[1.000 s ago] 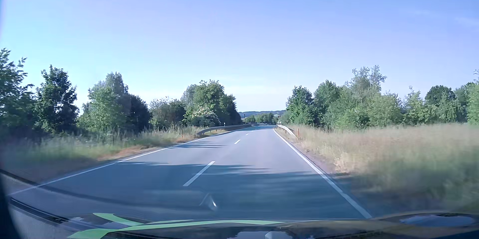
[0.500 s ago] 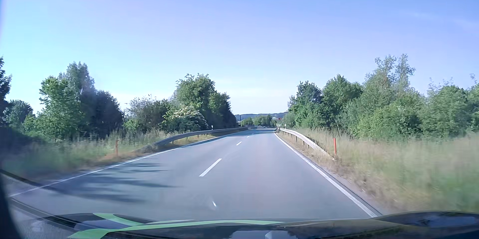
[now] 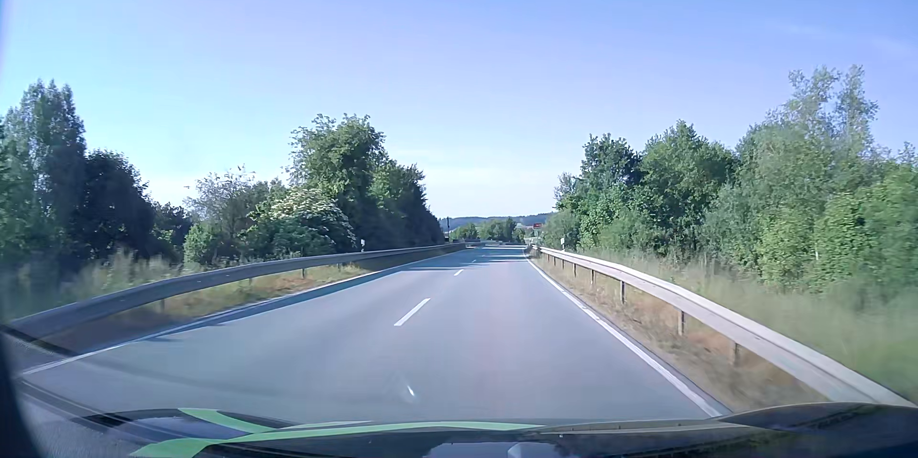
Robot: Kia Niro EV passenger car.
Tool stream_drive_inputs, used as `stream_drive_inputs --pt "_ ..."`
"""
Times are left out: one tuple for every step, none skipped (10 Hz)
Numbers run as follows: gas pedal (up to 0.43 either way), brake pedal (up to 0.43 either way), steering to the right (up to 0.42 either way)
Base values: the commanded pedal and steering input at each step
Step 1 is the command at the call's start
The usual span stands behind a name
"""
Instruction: Follow the waypoints while adhering to traffic rules and regulations
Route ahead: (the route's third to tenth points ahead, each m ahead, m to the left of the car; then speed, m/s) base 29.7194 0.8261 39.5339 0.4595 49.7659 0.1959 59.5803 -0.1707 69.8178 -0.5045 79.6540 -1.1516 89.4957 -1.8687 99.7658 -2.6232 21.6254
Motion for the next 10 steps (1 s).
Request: stream_drive_inputs --pt "0.189 0.000 0.003" --pt "0.189 0.000 0.004" --pt "0.189 0.000 0.003" --pt "0.189 0.000 0.004" --pt "0.189 0.000 0.004" --pt "0.189 0.000 0.004" --pt "0.189 0.000 0.003" --pt "0.189 0.000 0.004" --pt "0.189 0.000 0.003" --pt "0.189 0.000 0.004"
